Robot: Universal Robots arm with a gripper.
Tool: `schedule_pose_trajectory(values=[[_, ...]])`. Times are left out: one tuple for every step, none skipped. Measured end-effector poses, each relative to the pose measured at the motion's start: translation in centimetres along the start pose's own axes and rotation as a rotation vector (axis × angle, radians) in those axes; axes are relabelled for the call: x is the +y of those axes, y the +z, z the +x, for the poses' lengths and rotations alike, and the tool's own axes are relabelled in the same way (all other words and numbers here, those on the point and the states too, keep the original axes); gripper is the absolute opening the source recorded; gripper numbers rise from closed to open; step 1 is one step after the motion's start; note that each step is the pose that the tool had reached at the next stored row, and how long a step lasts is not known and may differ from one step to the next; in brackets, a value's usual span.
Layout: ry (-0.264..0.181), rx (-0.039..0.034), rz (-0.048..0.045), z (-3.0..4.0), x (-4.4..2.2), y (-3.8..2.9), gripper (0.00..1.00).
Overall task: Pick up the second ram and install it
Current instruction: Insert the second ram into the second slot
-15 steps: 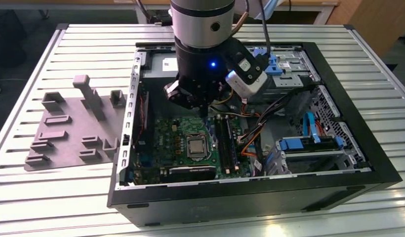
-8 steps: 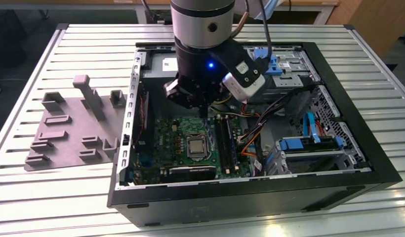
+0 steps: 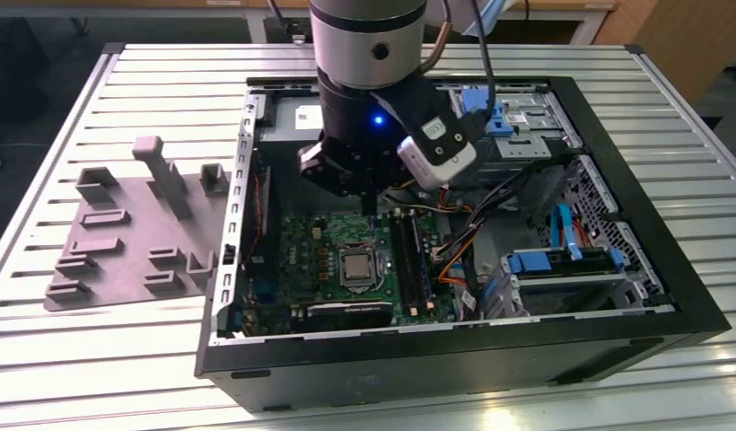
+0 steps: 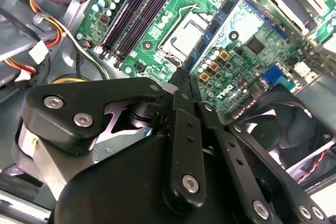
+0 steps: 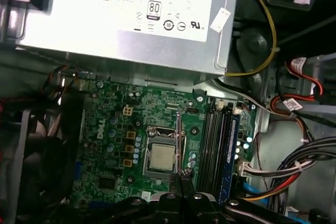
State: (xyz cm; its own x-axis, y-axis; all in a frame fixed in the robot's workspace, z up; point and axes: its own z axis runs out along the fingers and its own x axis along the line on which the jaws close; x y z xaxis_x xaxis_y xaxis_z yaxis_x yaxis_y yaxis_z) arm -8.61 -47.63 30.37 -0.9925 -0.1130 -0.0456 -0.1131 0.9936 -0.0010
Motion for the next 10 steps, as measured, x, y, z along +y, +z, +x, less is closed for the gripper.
schedule_pose_trajectory(values=[[0.012, 0.0001, 0.0006, 0.00, 0.00, 0.01, 0.12], [0.024, 0.0001, 0.0012, 0.00, 0.00, 0.02, 0.12], [0.036, 0.0001, 0.0017, 0.00, 0.00, 0.03, 0.12], [0.048, 0.0001, 0.0022, 0.00, 0.00, 0.04, 0.12], [0.059, 0.0001, 0.0027, 0.00, 0.00, 0.05, 0.12], [0.065, 0.0001, 0.0031, 0.01, 0.00, 0.04, 0.12], [0.066, 0.0001, 0.0031, 0.00, 0.00, 0.04, 0.12], [0.066, 0.0001, 0.0030, 0.00, 0.00, 0.05, 0.12], [0.066, 0.0001, 0.0030, 0.00, 0.00, 0.05, 0.12], [0.066, 0.0001, 0.0031, 0.00, 0.00, 0.05, 0.12]])
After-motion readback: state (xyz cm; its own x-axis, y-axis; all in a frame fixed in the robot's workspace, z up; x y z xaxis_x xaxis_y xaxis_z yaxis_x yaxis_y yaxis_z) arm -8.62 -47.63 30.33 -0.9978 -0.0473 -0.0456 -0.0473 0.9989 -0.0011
